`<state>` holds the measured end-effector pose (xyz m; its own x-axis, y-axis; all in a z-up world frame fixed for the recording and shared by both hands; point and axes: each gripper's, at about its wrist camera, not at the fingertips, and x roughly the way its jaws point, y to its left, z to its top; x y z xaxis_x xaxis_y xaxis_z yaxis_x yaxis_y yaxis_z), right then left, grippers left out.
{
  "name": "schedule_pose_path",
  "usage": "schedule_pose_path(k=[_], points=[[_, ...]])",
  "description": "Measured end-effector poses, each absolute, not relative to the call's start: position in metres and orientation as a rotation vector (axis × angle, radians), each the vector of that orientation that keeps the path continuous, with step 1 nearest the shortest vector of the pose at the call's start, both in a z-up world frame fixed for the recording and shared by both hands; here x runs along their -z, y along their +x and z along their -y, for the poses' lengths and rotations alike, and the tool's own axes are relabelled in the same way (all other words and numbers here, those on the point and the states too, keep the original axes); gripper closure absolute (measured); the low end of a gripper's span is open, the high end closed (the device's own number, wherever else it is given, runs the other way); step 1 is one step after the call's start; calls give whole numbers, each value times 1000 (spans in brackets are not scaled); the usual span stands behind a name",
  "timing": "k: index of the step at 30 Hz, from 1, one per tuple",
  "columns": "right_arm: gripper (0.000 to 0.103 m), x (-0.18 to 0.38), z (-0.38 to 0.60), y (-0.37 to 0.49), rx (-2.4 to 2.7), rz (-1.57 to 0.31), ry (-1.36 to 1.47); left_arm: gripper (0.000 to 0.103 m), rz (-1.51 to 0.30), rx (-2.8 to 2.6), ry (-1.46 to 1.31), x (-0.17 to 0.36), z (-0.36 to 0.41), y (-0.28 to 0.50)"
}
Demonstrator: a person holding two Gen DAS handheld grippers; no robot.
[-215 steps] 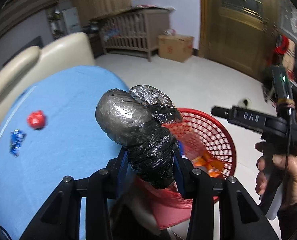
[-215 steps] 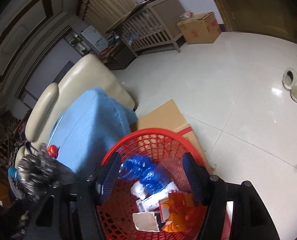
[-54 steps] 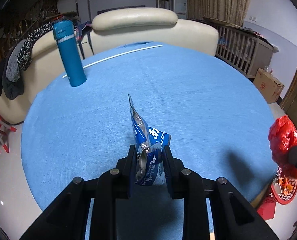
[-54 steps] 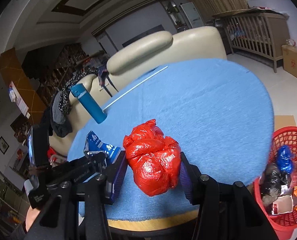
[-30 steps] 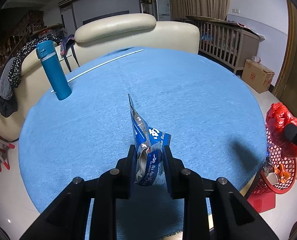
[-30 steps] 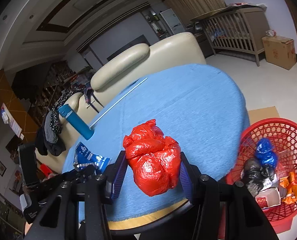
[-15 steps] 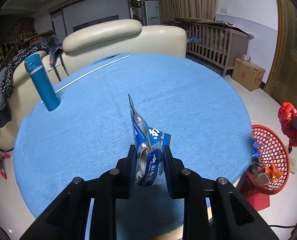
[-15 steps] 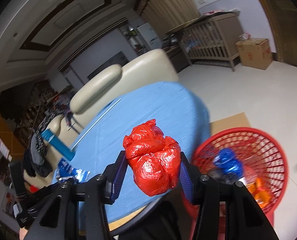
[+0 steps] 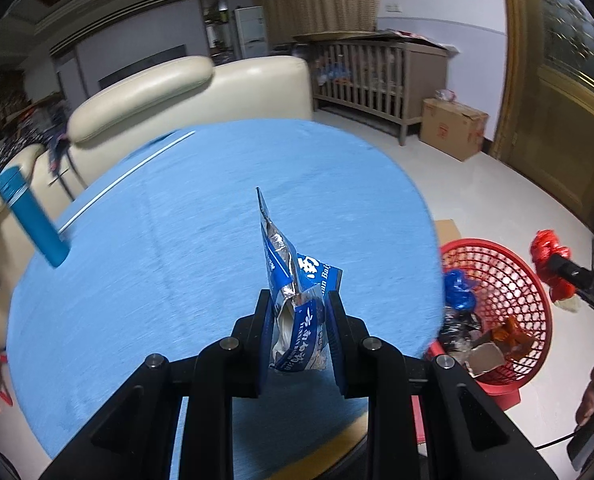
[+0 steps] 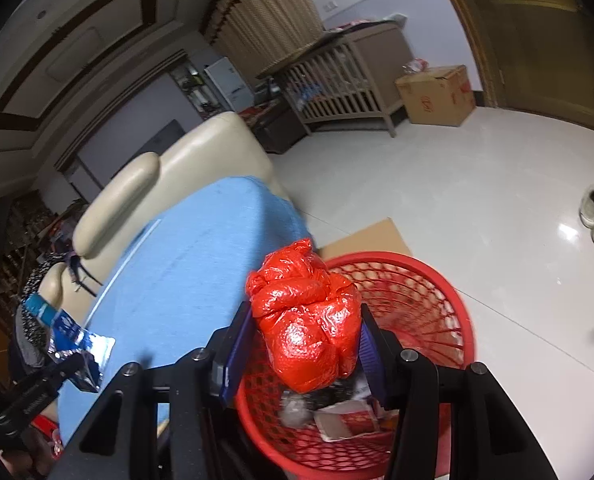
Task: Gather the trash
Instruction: 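Open the right tool to drop the red bag while left drops the wrapper into the basket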
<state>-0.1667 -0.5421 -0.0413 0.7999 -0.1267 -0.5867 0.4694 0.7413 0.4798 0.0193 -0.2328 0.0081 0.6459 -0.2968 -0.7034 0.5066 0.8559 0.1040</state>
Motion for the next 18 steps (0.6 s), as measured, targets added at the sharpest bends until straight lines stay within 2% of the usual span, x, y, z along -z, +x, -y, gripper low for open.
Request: schedule_pose_path(k=[9, 13, 15, 17, 18], points=[[50, 58, 560, -167, 375, -613, 656, 76, -740, 542, 353, -7, 276, 7], [47, 65, 566, -157, 381, -652, 645, 76, -738, 562, 372, -8, 286, 2], [42, 72, 568, -151, 383, -693, 655, 76, -741, 568, 379, -7, 289, 1], [32, 78, 571, -149, 394, -724, 665, 76, -746, 575, 384, -6, 290, 1], [32, 81, 573, -150, 392, -731, 679, 76, -748, 576, 386, -5, 291, 1]])
